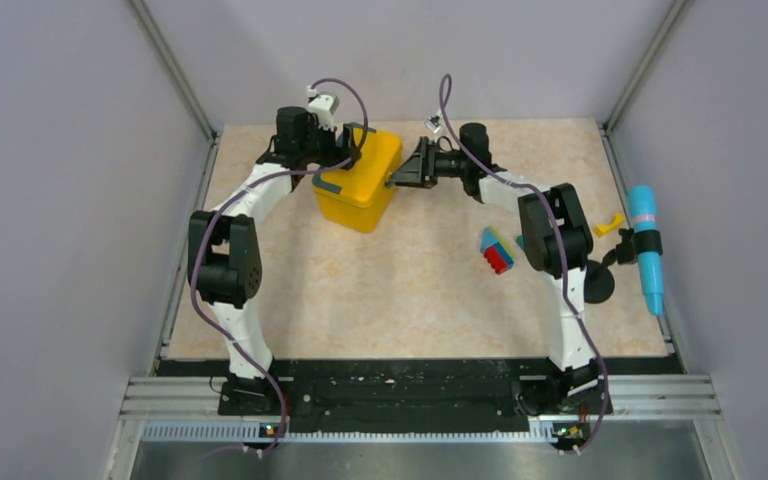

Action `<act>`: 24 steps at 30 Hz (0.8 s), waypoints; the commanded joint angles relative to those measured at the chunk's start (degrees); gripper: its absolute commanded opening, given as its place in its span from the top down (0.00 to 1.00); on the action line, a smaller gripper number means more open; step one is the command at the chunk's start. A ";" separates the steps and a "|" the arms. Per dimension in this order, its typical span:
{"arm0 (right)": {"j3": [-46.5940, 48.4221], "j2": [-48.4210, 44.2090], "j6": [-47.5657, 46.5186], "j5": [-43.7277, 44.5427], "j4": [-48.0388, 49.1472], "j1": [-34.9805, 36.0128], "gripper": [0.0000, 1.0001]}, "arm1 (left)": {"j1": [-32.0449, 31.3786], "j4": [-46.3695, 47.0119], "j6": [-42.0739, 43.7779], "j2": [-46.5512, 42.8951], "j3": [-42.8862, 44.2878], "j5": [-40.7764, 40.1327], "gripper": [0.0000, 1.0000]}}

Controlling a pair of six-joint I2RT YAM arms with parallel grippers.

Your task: Organize the medicine kit

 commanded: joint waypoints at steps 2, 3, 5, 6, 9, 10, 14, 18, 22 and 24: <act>1.40 -0.97 -3.60 1.35 -2.00 0.27 0.32 | -1.03 -7.04 0.79 1.98 -2.15 2.73 0.10; 1.45 -0.61 -3.02 1.37 -1.32 0.30 0.31 | -1.03 -7.77 1.46 1.99 -1.71 3.70 0.10; 2.24 0.49 -2.20 1.65 -0.20 0.30 0.30 | -1.16 -9.63 3.26 2.16 -0.73 5.88 0.10; 3.21 1.10 -1.71 1.67 0.15 0.30 0.29 | -1.20 -10.83 4.59 2.28 -0.22 7.12 0.10; 5.86 3.17 -0.29 1.22 1.86 0.31 0.27 | -1.29 -14.27 6.87 2.68 0.41 8.42 0.10; 6.61 3.75 0.21 0.86 2.67 0.31 0.27 | -1.29 -14.67 7.46 2.68 0.08 8.58 0.10; 8.08 5.23 1.62 -1.34 6.67 0.54 0.27 | -1.29 -14.94 9.34 3.11 -1.16 8.50 0.10; 7.84 4.54 3.47 -4.05 11.01 1.22 0.30 | -1.29 -15.12 10.91 3.49 -1.62 8.40 0.10; 7.21 2.71 4.51 -4.57 13.20 1.67 0.35 | -1.29 -15.01 11.04 3.48 -1.41 8.30 0.10; 6.47 1.35 4.41 -4.35 13.36 1.59 0.37 | -1.23 -14.67 10.47 3.63 -1.01 7.41 0.10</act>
